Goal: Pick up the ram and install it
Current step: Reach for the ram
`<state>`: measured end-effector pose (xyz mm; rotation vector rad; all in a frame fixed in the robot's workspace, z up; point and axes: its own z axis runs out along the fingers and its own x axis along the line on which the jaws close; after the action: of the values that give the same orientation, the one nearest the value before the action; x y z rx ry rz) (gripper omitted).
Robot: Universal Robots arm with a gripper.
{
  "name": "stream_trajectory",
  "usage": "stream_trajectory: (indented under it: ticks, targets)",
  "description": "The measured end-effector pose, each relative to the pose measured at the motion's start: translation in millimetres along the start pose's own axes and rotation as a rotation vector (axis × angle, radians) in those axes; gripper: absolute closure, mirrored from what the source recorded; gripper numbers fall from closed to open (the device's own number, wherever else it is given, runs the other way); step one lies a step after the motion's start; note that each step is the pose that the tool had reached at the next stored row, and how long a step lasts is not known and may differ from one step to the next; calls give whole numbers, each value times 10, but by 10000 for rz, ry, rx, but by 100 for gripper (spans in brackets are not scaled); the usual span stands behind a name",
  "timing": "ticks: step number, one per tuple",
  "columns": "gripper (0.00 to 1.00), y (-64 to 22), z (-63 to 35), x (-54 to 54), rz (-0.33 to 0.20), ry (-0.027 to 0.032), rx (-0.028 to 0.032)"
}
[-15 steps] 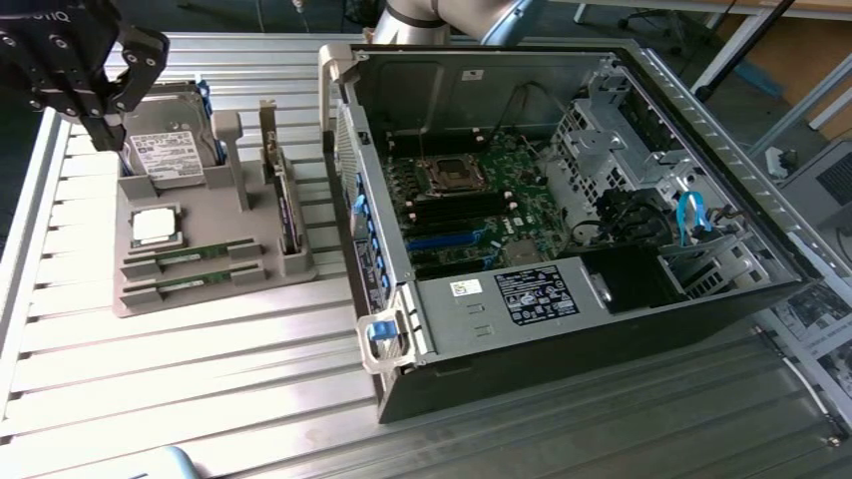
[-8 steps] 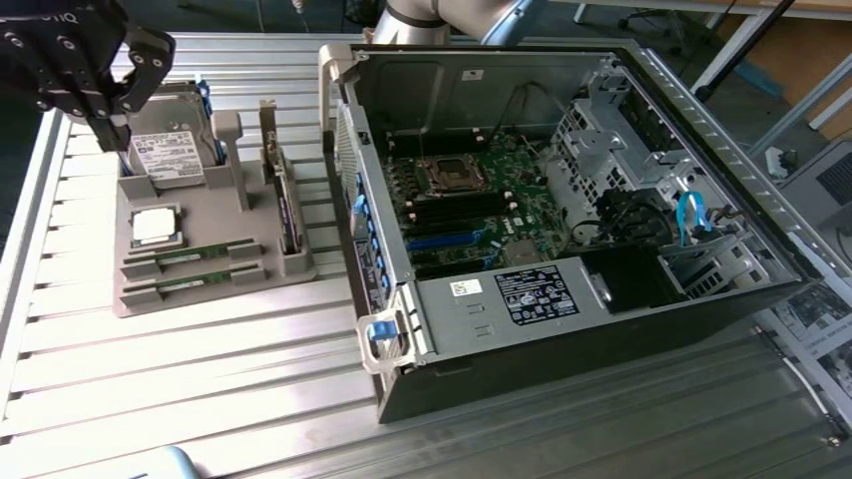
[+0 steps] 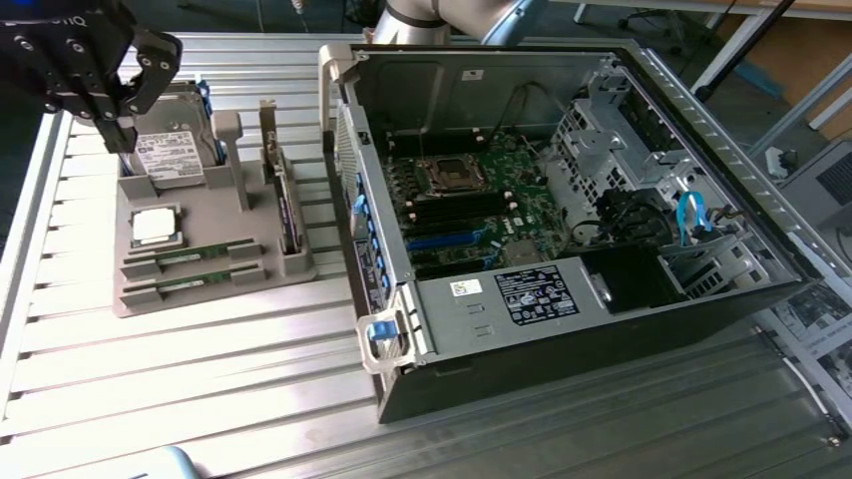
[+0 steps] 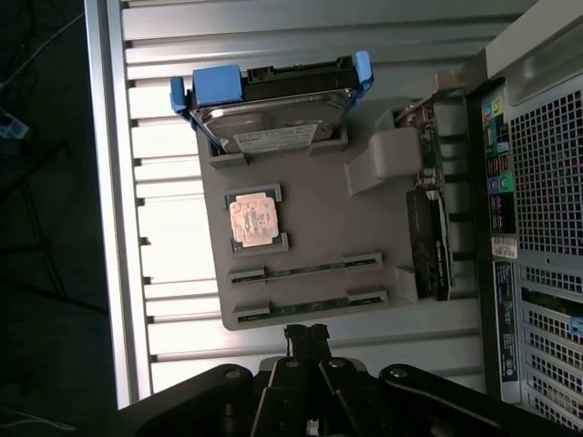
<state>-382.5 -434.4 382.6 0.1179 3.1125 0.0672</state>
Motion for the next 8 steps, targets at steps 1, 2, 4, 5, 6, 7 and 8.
stream_trajectory:
  ticks: [1,2,4,5,6,7,8]
  targets:
    - [89,-1,1,-3,0,0,0]
    - [89,-3,3,-8,0,0,1]
    - [89,-8,7,-17,1,0,1]
    - [89,-9,8,-21,1,0,1]
    - [89,-11,10,-25,0,1,1]
    - [89,-13,10,-29,0,1,1]
    - [89,-15,11,-32,0,2,2]
